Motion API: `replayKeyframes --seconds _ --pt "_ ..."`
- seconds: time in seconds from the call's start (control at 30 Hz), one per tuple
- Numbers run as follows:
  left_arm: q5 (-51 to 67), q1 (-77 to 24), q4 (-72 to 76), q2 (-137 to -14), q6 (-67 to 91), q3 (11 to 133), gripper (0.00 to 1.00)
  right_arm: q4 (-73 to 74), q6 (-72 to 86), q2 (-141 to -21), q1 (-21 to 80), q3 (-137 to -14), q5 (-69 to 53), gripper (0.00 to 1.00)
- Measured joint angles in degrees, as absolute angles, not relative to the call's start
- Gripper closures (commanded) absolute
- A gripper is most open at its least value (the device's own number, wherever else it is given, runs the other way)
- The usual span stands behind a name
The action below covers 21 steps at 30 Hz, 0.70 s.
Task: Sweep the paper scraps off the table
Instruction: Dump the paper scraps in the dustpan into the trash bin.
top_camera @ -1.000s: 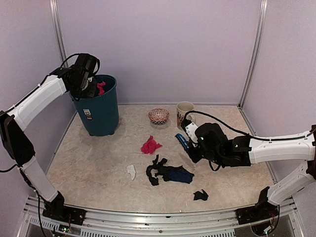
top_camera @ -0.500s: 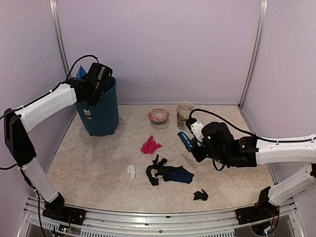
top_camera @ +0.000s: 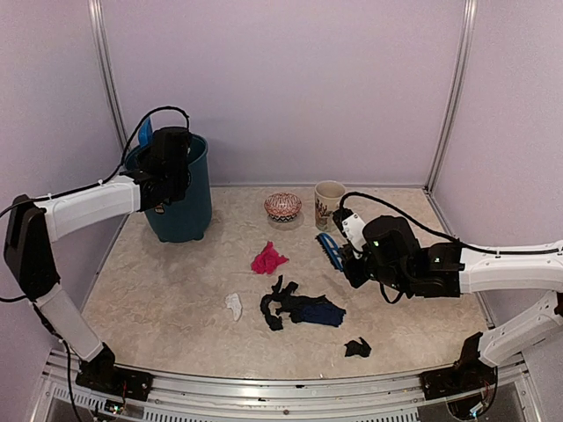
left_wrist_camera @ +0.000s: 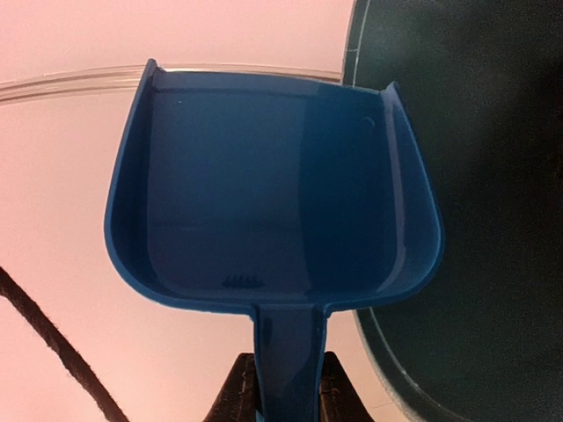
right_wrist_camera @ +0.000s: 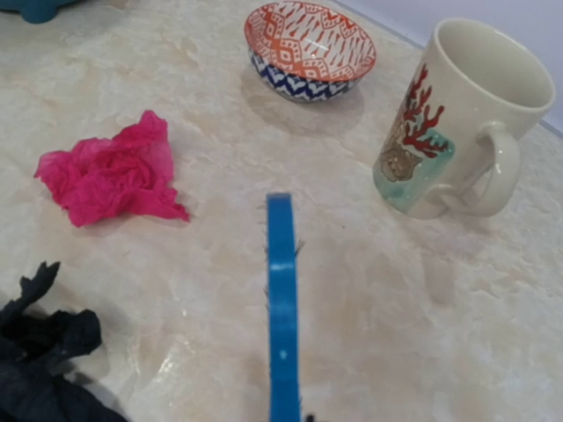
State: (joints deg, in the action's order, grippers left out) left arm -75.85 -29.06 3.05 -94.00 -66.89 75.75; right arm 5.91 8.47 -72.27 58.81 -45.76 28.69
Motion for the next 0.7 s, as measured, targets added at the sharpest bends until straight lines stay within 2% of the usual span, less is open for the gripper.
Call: replayKeyframes --seconds 0.17,0.37,0.57,0.7 --pt "-75.2 -29.1 18.0 -92.7 -82.7 70.6 1.00 5.7 8.4 -71.4 58.8 -45.0 28.2 1.00" --pt "-74.0 -29.1 29.1 -92.7 -92.3 69.0 1.00 5.6 8.5 -69.4 58.8 -43.3 28.0 1.00" --pt "-73.4 -28.6 30.6 -92.6 -92.8 68.1 1.00 5.4 8.5 -67.0 58.8 -42.0 27.4 1.00" --pt "-72.9 -27.9 26.3 -92.1 -88.2 69.1 1.00 5.0 8.8 -66.2 58.8 -41.8 26.7 1.00"
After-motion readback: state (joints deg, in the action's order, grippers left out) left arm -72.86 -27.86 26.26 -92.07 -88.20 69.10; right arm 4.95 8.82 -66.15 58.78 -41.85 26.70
